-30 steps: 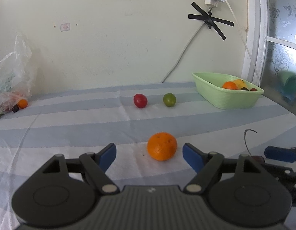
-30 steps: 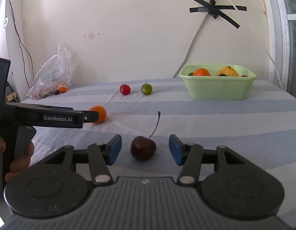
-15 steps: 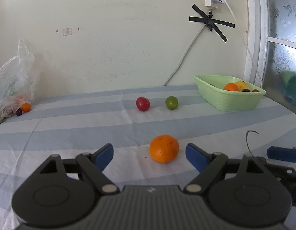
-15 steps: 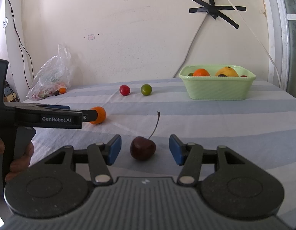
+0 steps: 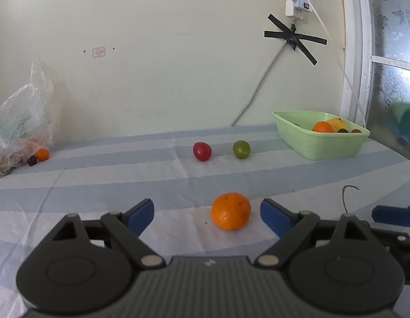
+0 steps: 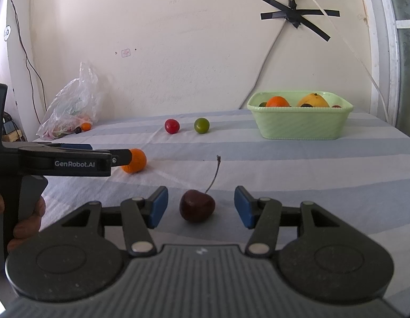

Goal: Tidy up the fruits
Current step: 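Grasp the mandarin with the left tool while the right tool grasps the dark stemmed cherry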

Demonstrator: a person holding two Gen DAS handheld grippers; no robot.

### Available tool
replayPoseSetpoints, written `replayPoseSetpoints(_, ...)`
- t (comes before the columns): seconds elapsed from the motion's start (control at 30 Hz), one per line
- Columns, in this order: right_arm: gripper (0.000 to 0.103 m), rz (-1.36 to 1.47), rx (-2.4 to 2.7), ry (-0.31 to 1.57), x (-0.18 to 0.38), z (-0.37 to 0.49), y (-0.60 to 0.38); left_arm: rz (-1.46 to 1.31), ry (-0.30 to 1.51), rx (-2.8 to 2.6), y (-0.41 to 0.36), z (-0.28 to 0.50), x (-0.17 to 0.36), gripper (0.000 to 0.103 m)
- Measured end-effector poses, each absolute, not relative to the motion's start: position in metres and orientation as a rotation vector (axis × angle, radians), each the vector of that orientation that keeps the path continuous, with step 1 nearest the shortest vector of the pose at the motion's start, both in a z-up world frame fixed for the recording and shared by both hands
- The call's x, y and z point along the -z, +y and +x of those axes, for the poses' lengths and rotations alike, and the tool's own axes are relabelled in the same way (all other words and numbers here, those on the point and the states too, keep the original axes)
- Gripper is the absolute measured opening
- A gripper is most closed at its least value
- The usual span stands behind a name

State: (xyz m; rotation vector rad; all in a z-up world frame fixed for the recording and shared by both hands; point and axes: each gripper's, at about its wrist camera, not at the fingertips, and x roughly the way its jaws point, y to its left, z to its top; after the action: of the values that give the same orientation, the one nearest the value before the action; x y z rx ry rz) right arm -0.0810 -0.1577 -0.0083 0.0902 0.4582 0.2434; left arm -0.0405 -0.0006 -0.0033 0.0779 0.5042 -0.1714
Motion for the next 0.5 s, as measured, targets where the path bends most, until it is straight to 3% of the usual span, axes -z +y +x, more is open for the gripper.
replayPoseSetpoints(0.23, 0.058, 0.090, -0.244, 0.456, 0.008, -0.081, -0.158, 0.084, 0.473, 0.169, -0.001, -0.046, 0.002, 0.092)
replayPoseSetpoints(0.5, 0.058, 0.093, -0.241, 0.449, 0.008, -0.083, -0.158, 0.171, 0.311, 0.132, -0.011, -0.070, -0.001, 0.097)
